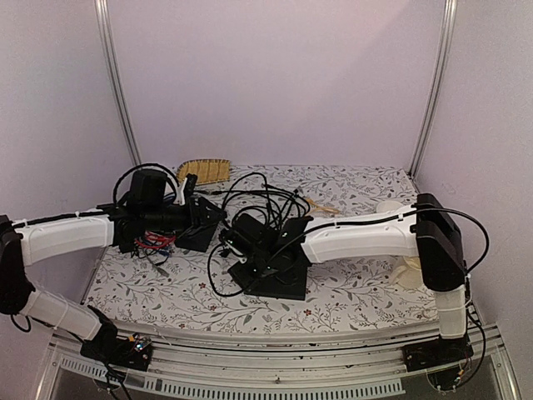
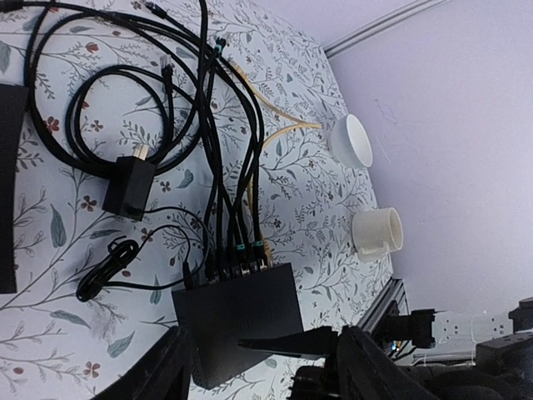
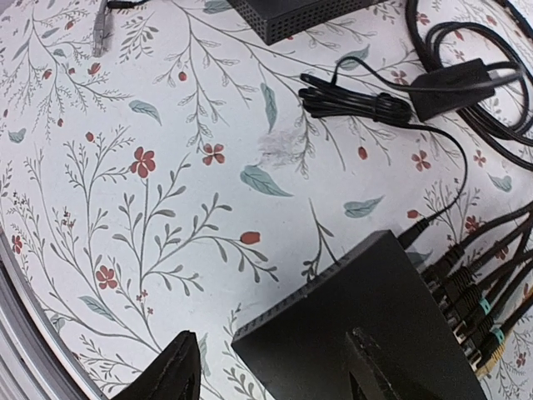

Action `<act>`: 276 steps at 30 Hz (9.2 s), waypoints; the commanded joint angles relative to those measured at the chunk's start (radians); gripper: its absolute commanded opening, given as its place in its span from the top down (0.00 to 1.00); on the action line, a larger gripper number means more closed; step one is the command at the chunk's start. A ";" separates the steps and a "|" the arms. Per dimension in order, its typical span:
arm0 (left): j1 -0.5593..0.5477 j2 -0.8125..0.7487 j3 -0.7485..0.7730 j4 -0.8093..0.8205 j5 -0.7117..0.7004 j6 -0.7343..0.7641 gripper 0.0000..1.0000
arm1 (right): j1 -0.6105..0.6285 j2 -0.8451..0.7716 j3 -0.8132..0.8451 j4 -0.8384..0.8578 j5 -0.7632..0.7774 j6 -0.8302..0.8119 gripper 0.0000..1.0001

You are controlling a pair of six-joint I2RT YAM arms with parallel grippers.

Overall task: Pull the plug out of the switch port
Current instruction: Move the switch port to the center of the board, then hold the switch port at the center of the board, then pull the connector from the switch port.

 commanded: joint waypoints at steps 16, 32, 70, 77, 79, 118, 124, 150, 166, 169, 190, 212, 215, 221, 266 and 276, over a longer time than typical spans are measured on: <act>0.055 -0.017 -0.030 0.001 0.002 0.011 0.38 | -0.004 0.192 0.131 -0.111 -0.085 -0.064 0.42; 0.053 0.032 -0.020 0.028 0.062 0.013 0.37 | -0.005 0.032 -0.050 -0.122 -0.057 -0.005 0.42; -0.129 0.344 -0.074 0.453 0.294 -0.098 0.37 | -0.219 -0.313 -0.399 0.068 -0.031 0.328 0.43; -0.154 0.468 0.007 0.477 0.288 -0.103 0.38 | -0.284 -0.307 -0.425 0.119 -0.109 0.340 0.44; -0.159 0.496 0.031 0.475 0.279 -0.102 0.38 | -0.296 -0.295 -0.407 0.116 -0.117 0.325 0.44; -0.219 0.741 0.296 0.194 0.048 0.014 0.46 | -0.374 -0.081 -0.169 -0.021 -0.145 0.224 0.48; -0.226 0.744 0.298 0.186 0.032 0.019 0.48 | -0.388 -0.050 -0.151 -0.033 -0.133 0.221 0.54; -0.234 0.749 0.308 0.165 0.013 0.043 0.52 | -0.398 0.042 -0.074 -0.061 -0.105 0.201 0.69; -0.235 0.758 0.312 0.163 0.020 0.050 0.53 | -0.420 0.034 -0.083 -0.058 -0.090 0.210 0.74; -0.235 0.759 0.312 0.164 0.020 0.050 0.53 | -0.421 0.038 -0.079 -0.059 -0.099 0.204 0.75; -0.234 0.782 0.322 0.162 0.038 0.050 0.60 | -0.420 0.060 -0.097 -0.058 -0.151 0.188 0.90; -0.233 0.826 0.350 0.167 0.105 0.044 0.75 | -0.419 0.051 -0.111 -0.053 -0.152 0.187 0.93; -0.231 0.824 0.342 0.179 0.107 0.036 0.78 | -0.420 0.050 -0.112 -0.055 -0.151 0.186 0.93; -0.226 0.821 0.329 0.206 0.113 0.019 0.86 | -0.420 0.045 -0.119 -0.052 -0.148 0.186 0.94; -0.149 0.837 0.252 0.440 0.255 -0.104 1.00 | -0.414 0.024 -0.162 -0.038 -0.151 0.179 0.97; -0.134 0.833 0.218 0.490 0.227 -0.138 1.00 | -0.408 0.029 -0.153 -0.045 -0.151 0.174 0.97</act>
